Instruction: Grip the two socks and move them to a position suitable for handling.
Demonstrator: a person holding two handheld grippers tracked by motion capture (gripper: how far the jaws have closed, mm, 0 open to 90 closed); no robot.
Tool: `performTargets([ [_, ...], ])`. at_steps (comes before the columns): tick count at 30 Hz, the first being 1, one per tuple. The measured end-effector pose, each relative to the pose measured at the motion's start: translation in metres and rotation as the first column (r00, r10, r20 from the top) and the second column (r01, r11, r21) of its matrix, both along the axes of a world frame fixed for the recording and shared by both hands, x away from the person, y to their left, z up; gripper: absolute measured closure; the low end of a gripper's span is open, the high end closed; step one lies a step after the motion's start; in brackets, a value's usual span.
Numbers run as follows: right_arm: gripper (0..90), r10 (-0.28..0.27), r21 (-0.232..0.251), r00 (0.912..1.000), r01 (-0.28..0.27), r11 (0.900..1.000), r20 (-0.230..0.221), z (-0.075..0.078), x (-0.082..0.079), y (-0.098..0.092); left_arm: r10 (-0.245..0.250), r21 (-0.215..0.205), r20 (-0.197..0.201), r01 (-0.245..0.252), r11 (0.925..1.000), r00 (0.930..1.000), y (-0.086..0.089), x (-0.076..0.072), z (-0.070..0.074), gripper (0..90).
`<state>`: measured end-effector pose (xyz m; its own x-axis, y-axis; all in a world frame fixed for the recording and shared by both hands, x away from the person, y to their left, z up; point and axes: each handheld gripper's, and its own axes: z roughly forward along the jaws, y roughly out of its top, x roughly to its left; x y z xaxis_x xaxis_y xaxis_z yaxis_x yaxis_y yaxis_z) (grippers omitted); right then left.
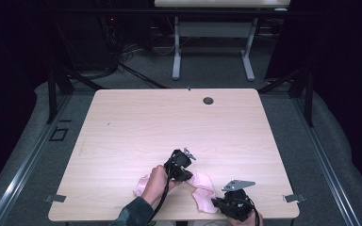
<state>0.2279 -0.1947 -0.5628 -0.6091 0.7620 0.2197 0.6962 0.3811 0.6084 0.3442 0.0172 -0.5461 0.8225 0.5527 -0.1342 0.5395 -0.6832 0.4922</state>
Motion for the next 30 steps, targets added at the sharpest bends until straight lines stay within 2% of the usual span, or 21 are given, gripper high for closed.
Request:
performTargets([
  [6,87.6,-0.013,0.001,0.9996,0.012,1.0,0.026,0.008,0.003,-0.003,0.019,-0.049,0.01,-0.019,0.9986,0.9998,0.01,0.001,0.011,89.5],
  [11,87.6,-0.013,-0.026,0.9977,0.014,1.0,0.067,0.019,0.009,-0.006,0.04,-0.1,0.019,-0.038,0.9943,0.999,0.022,0.003,0.023,89.4],
  [14,87.6,-0.008,-0.054,0.9952,0.013,0.998,0.097,0.026,0.014,-0.008,0.053,-0.13,0.026,-0.049,0.9903,0.9983,0.029,0.003,0.032,89.4],
  [18,87.6,-0.001,-0.122,0.9893,0.019,0.992,0.146,0.036,0.02,-0.008,0.067,-0.166,0.038,-0.06,0.9842,0.997,0.037,0.002,0.041,89.4],
  [20,87.6,0.014,-0.168,0.9846,0.016,0.986,0.174,0.042,0.022,-0.006,0.08,-0.182,0.041,-0.071,0.9808,0.996,0.039,0.0,0.044,89.4],
  [23,87.6,0.036,-0.25,0.9708,0.025,0.968,0.237,0.05,0.023,-0.003,0.085,-0.196,0.049,-0.074,0.9778,0.9951,0.043,-0.006,0.049,89.4],
  [26,87.6,0.081,-0.342,0.9487,0.03,0.939,0.305,0.057,0.022,0.003,0.102,-0.221,0.052,-0.088,0.9713,0.9934,0.048,-0.015,0.051,89.4],
  [28,87.5,0.116,-0.387,0.937,0.022,0.922,0.33,0.058,0.019,0.008,0.107,-0.223,0.055,-0.092,0.9704,0.9927,0.051,-0.022,0.051,89.4],
  [29,87.4,0.135,-0.405,0.9333,0.012,0.914,0.333,0.058,0.018,0.01,0.113,-0.224,0.057,-0.098,0.9696,0.992,0.053,-0.025,0.049,89.4],
  [30,87.4,0.153,-0.419,0.9334,-0.004,0.908,0.324,0.056,0.016,0.013,0.121,-0.224,0.054,-0.106,0.9687,0.9911,0.055,-0.028,0.048,89.4],
])
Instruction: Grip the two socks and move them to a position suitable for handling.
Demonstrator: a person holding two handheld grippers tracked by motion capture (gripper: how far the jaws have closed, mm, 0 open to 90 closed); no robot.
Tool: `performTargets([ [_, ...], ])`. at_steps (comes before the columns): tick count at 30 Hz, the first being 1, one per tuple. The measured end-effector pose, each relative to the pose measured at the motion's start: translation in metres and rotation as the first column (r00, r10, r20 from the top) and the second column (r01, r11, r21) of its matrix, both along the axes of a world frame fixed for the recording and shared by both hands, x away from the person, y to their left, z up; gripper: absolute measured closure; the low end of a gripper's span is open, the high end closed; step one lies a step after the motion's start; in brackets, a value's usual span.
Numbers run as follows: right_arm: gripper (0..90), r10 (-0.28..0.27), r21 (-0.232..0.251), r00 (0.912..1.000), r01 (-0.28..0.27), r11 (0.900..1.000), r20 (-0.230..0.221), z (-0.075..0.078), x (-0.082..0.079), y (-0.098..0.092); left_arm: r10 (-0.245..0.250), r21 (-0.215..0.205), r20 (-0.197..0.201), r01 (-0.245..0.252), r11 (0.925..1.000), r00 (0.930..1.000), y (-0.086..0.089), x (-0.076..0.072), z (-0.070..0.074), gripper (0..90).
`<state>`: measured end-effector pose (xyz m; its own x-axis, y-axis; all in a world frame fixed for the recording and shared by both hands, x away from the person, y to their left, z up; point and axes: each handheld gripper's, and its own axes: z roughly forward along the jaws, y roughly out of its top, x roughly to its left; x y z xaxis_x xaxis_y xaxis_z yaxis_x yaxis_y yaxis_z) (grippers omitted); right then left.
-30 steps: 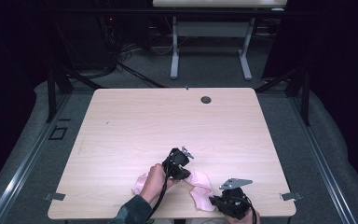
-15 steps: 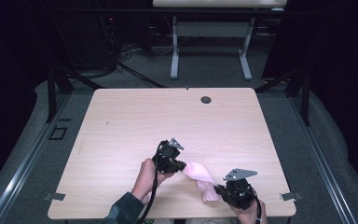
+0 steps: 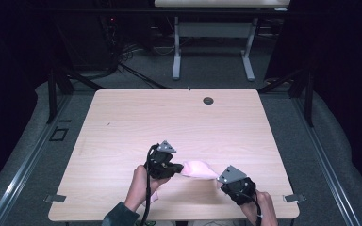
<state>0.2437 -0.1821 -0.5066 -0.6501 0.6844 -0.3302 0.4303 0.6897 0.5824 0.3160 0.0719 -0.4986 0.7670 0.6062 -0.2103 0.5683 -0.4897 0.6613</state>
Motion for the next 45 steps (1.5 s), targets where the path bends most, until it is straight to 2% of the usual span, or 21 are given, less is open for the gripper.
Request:
performTargets([
  [2,87.2,0.036,-0.004,0.9989,-0.037,0.999,-0.03,-0.006,-0.004,0.003,0.011,0.007,-0.002,-0.01,0.9999,0.9999,0.004,-0.007,-0.005,89.3],
  [5,86.6,0.075,0.026,0.9931,-0.073,0.997,-0.09,-0.016,-0.008,0.006,0.02,0.021,-0.012,-0.02,0.9996,0.9997,0.009,-0.016,-0.015,89.3],
  [7,85.8,0.101,0.063,0.9872,-0.094,0.994,-0.123,-0.022,-0.01,0.006,0.028,0.037,-0.019,-0.027,0.9989,0.9994,0.012,-0.02,-0.022,89.3],
  [14,75.3,0.115,0.088,0.9747,-0.099,0.991,-0.192,-0.041,-0.016,0.008,0.048,0.046,-0.063,-0.045,0.9979,0.9969,0.025,-0.031,-0.042,89.2],
  [18,70.7,0.126,0.112,0.966,-0.103,0.988,-0.226,-0.046,-0.019,0.005,0.051,0.058,-0.069,-0.047,0.9972,0.9963,0.029,-0.038,-0.046,89.2],
  [20,65.5,0.143,0.14,0.9585,-0.111,0.984,-0.247,-0.048,-0.02,0.002,0.05,0.063,-0.072,-0.045,0.997,0.9961,0.031,-0.041,-0.048,89.0],
  [21,62.1,0.159,0.144,0.9512,-0.124,0.982,-0.264,-0.046,-0.02,-0.001,0.048,0.065,-0.074,-0.043,0.9969,0.9961,0.031,-0.042,-0.049,89.0],
  [24,56.6,0.194,0.229,0.9353,-0.128,0.965,-0.296,-0.042,-0.019,-0.012,0.048,0.068,-0.081,-0.043,0.9968,0.9955,0.032,-0.046,-0.052,88.8],
  [25,55.6,0.201,0.272,0.9316,-0.118,0.955,-0.303,-0.04,-0.018,-0.016,0.05,0.067,-0.083,-0.044,0.9967,0.9953,0.032,-0.047,-0.053,88.8],
  [28,52.8,0.225,0.341,0.9229,-0.112,0.934,-0.313,-0.033,-0.014,-0.03,0.052,0.067,-0.088,-0.047,0.9967,0.9948,0.033,-0.05,-0.056,88.7],
  [30,51.5,0.256,0.38,0.9103,-0.122,0.917,-0.325,-0.031,-0.009,-0.036,0.057,0.068,-0.092,-0.051,0.9964,0.9942,0.033,-0.052,-0.058,88.7],
  [31,51.6,0.244,0.395,0.9153,-0.106,0.913,-0.32,-0.03,-0.008,-0.039,0.064,0.067,-0.086,-0.059,0.996,0.9942,0.033,-0.052,-0.059,88.7],
  [33,53.2,0.196,0.388,0.9269,-0.06,0.92,-0.32,-0.031,-0.004,-0.038,0.07,0.067,-0.085,-0.064,0.9957,0.994,0.034,-0.053,-0.061,88.6],
  [34,54.8,0.165,0.349,0.9343,-0.047,0.936,-0.316,-0.033,-0.003,-0.034,0.073,0.066,-0.089,-0.068,0.9955,0.9933,0.034,-0.054,-0.062,88.6],
  [36,59.1,0.102,0.29,0.9459,-0.009,0.957,-0.308,-0.04,-0.002,-0.022,0.08,0.06,-0.086,-0.075,0.9954,0.9931,0.034,-0.055,-0.064,88.4],
  [38,63.6,0.086,0.248,0.9486,-0.008,0.969,-0.305,-0.046,0.0,-0.012,0.082,0.066,-0.079,-0.077,0.9949,0.9935,0.035,-0.057,-0.065,88.3],
  [39,65.8,0.083,0.252,0.9468,-0.003,0.968,-0.311,-0.049,0.001,-0.007,0.085,0.06,-0.08,-0.081,0.9949,0.9931,0.036,-0.057,-0.065,88.2],
  [41,71.3,0.066,0.227,0.9501,0.005,0.974,-0.305,-0.051,0.001,-0.002,0.092,0.061,-0.076,-0.088,0.9943,0.9928,0.037,-0.058,-0.064,88.3],
  [42,74.6,0.067,0.215,0.9486,0.002,0.977,-0.309,-0.051,0.001,-0.001,0.088,0.06,-0.073,-0.084,0.9947,0.9934,0.038,-0.058,-0.064,88.3],
  [43,77.0,0.073,0.222,0.9512,-0.005,0.975,-0.3,-0.051,0.001,0.001,0.094,0.057,-0.07,-0.09,0.9943,0.9931,0.039,-0.058,-0.064,88.4],
  [45,81.6,0.067,0.201,0.9507,-0.005,0.98,-0.303,-0.052,0.001,0.002,0.091,0.055,-0.071,-0.088,0.9947,0.9933,0.04,-0.059,-0.065,88.4],
])
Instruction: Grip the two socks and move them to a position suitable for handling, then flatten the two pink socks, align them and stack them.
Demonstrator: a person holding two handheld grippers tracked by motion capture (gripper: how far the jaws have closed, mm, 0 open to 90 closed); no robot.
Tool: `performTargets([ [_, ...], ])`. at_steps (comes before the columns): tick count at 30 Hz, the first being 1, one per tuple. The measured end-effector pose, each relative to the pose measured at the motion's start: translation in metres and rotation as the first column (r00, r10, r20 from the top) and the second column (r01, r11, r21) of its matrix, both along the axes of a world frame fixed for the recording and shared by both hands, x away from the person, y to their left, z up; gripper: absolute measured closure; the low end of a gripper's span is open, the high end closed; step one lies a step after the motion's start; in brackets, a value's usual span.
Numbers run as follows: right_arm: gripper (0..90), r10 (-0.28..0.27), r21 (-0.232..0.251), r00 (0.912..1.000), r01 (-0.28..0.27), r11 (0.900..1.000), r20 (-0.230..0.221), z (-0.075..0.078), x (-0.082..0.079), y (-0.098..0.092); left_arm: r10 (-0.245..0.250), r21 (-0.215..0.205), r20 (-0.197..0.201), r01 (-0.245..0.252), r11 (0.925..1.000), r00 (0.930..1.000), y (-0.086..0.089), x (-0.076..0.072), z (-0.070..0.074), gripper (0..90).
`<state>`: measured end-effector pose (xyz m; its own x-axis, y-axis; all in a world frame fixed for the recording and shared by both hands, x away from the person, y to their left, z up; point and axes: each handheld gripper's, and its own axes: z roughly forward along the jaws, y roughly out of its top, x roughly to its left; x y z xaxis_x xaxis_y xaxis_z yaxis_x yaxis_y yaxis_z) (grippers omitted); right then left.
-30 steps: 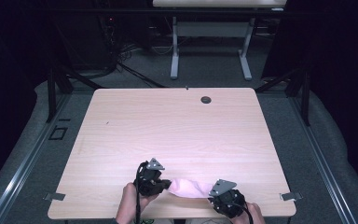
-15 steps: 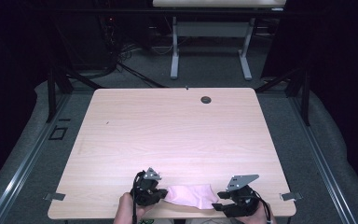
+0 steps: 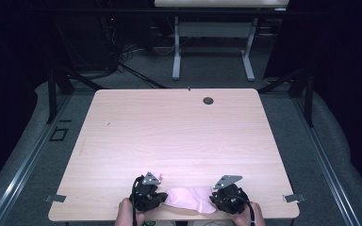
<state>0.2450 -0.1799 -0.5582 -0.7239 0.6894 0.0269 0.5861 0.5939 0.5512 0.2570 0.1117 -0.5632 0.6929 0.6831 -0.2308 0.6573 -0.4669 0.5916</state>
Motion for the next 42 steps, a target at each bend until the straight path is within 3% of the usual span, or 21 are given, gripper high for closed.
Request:
performTargets([
  [4,87.8,0.004,0.0,0.9999,-0.004,1.0,0.01,-0.002,0.001,-0.002,0.005,-0.009,-0.002,-0.005,1.0,1.0,0.001,-0.003,-0.003,88.5],
  [14,87.9,0.017,-0.016,0.9998,-0.017,1.0,0.008,-0.002,0.01,-0.006,0.004,-0.011,-0.004,-0.004,0.9999,1.0,0.001,-0.011,-0.006,88.2],
  [16,87.6,0.026,-0.03,0.9996,-0.025,0.999,0.012,-0.001,0.011,-0.005,0.008,-0.016,-0.01,-0.008,0.9998,0.9999,0.001,-0.012,-0.007,83.6],
  [18,85.9,0.026,-0.029,0.9996,-0.026,0.999,0.009,-0.001,0.011,-0.005,0.02,-0.027,-0.009,-0.021,0.9994,0.9998,0.002,-0.013,-0.005,72.6],
  [21,75.5,0.032,0.01,0.9995,-0.032,0.999,0.005,0.001,0.012,-0.008,0.043,-0.05,0.008,-0.043,0.9978,0.999,0.007,-0.016,0.003,46.7],
  [25,61.5,0.018,0.062,0.9998,-0.018,0.998,0.007,0.007,0.012,-0.011,0.054,-0.051,0.054,-0.051,0.9974,0.9971,0.017,-0.02,0.018,29.6],
  [26,49.4,0.01,0.062,0.9999,-0.01,0.998,0.014,0.01,0.013,-0.013,0.072,-0.046,0.068,-0.069,0.9966,0.9951,0.02,-0.02,0.021,24.6],
  [27,49.4,0.01,0.062,0.9999,-0.01,0.998,0.014,0.01,0.013,-0.013,0.089,-0.039,0.084,-0.086,0.9956,0.9926,0.024,-0.019,0.024,24.6],
  [31,30.0,-0.021,0.086,0.9993,0.018,0.996,0.031,0.015,0.016,-0.014,0.156,-0.007,0.105,-0.156,0.9877,0.9821,0.041,-0.008,0.027,19.2],
  [34,20.2,-0.031,0.088,0.9988,0.028,0.996,0.038,0.019,0.02,-0.014,0.184,0.03,0.112,-0.188,0.9817,0.9765,0.05,0.001,0.023,18.0],
  [37,15.4,-0.036,0.094,0.9988,0.033,0.995,0.034,0.021,0.023,-0.014,0.203,0.06,0.113,-0.21,0.9758,0.9726,0.052,0.009,0.018,19.0],
  [42,14.9,-0.026,0.098,0.9992,0.023,0.995,0.029,0.023,0.026,-0.012,0.195,0.1,0.106,-0.205,0.9736,0.9752,0.053,0.02,0.013,29.2],
])
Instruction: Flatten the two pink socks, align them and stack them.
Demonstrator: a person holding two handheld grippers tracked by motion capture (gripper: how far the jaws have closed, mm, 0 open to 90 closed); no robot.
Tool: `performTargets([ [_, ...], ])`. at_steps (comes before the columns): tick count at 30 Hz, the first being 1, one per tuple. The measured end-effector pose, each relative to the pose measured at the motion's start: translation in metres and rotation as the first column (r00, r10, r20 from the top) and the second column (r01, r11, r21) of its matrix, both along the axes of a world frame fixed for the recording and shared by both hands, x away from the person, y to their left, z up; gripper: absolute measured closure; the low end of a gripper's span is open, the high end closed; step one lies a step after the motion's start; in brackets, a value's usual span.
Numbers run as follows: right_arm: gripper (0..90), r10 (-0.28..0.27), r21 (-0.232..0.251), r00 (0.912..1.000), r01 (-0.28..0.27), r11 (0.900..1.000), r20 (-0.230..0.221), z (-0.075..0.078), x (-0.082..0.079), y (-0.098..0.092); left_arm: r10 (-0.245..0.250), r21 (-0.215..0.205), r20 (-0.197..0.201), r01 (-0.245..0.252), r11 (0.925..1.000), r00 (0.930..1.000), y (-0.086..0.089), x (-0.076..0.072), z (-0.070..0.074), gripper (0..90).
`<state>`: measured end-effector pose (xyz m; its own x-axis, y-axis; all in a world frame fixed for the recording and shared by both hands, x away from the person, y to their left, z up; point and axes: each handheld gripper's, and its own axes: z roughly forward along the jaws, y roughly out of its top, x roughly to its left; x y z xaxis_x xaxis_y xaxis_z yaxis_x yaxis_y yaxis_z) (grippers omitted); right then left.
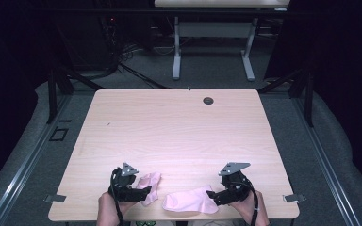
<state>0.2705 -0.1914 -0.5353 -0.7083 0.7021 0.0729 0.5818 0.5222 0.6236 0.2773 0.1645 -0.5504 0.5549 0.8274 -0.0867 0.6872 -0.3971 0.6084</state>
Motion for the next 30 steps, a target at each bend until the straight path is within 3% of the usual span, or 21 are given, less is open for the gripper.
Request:
performTargets([
  [5,15.7,0.01,-0.006,0.9999,-0.011,1.0,-0.006,0.001,0.002,0.003,-0.009,0.038,-0.04,0.01,0.9992,0.9991,-0.004,0.007,-0.011,46.9],
  [15,20.2,0.014,0.016,0.9997,-0.014,1.0,-0.019,0.002,0.006,0.009,-0.012,0.044,0.002,0.012,0.999,0.9999,-0.003,0.008,-0.013,80.1],
  [17,20.9,0.018,0.019,0.9996,-0.017,1.0,-0.02,0.002,0.008,0.012,-0.011,0.038,0.012,0.011,0.9992,0.9999,-0.004,0.008,-0.013,82.5],
  [23,28.8,0.027,0.033,0.9996,-0.027,0.999,-0.002,0.011,0.011,0.023,-0.026,-0.064,0.042,0.029,0.9976,0.9988,-0.012,0.012,0.002,83.2],
  [30,40.4,0.058,0.12,0.9982,-0.059,0.991,0.016,0.019,0.02,0.044,-0.052,-0.125,0.096,0.064,0.9901,0.994,-0.036,0.022,0.024,83.4],
])
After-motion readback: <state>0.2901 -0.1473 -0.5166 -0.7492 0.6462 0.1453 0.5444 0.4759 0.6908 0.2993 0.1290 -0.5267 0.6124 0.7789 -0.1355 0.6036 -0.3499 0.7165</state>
